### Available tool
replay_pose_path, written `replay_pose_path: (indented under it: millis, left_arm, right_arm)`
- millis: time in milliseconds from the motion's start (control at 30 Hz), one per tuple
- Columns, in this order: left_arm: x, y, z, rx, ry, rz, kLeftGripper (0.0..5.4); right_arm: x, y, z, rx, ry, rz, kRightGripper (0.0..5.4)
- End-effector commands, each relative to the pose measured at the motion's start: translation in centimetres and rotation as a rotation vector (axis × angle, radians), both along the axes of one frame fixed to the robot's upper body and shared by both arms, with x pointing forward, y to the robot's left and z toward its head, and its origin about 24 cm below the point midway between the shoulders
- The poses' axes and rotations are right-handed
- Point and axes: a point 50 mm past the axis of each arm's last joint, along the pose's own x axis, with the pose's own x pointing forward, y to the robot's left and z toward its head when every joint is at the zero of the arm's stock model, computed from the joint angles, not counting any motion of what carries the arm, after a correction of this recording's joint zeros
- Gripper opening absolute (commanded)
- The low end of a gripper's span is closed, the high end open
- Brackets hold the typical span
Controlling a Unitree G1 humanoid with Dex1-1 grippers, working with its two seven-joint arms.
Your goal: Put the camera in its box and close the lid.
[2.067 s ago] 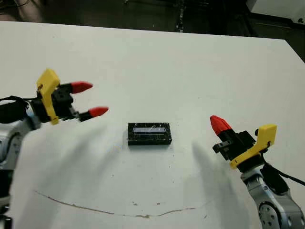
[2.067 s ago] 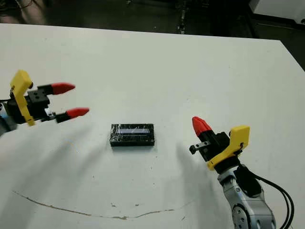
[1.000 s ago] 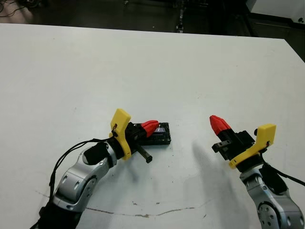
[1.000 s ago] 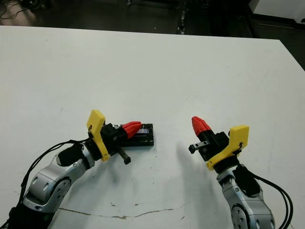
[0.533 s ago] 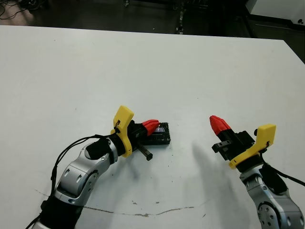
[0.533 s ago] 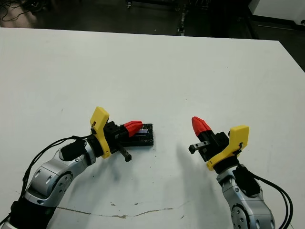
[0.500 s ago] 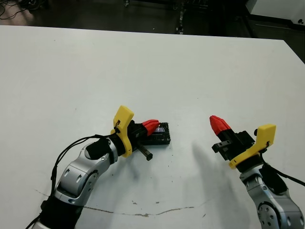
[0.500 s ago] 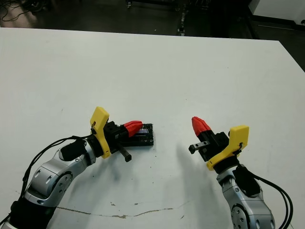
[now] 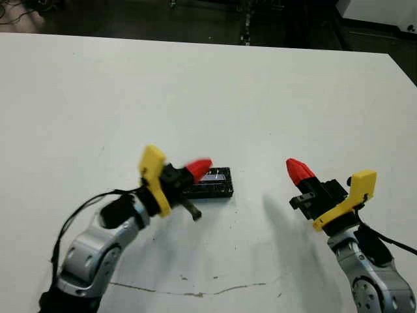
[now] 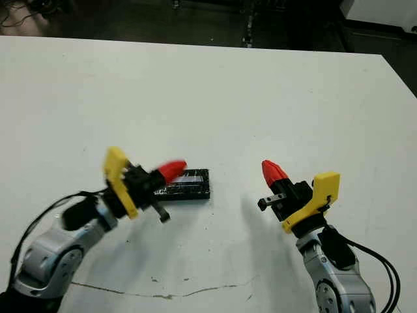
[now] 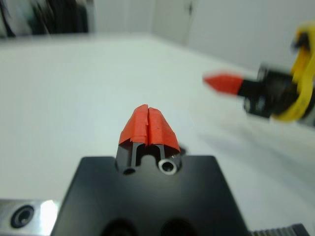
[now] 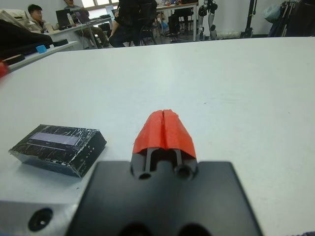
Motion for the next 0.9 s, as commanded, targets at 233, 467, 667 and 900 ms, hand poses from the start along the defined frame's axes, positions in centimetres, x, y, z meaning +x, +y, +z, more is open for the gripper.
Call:
replay_pose_path:
  millis: [233,467,667,900]
  left_arm:
    - [0.5,5.0,1.3,-0.027,-0.205,0.351,0.02]
    - [0.7,7.2,-1.9,0.002,-0.152,0.512,0.02]
    - [0.4,8.0,-4.1,-0.024,-0.127,0.592,0.02]
    - [0.2,8.0,-5.4,-0.027,-0.102,0.647,0.02]
  right_arm:
    - [1.1,-0.8,1.4,0.019,-0.085,-0.062,0.0]
    - [2.1,-0.5,2.6,0.023,-0.162,-0.154,0.0]
    - [2.7,-0.4,2.8,0.009,-0.2,-0.205,0.0]
    - [3.0,-0.2,2.5,0.024,-0.2,-0.215,0.0]
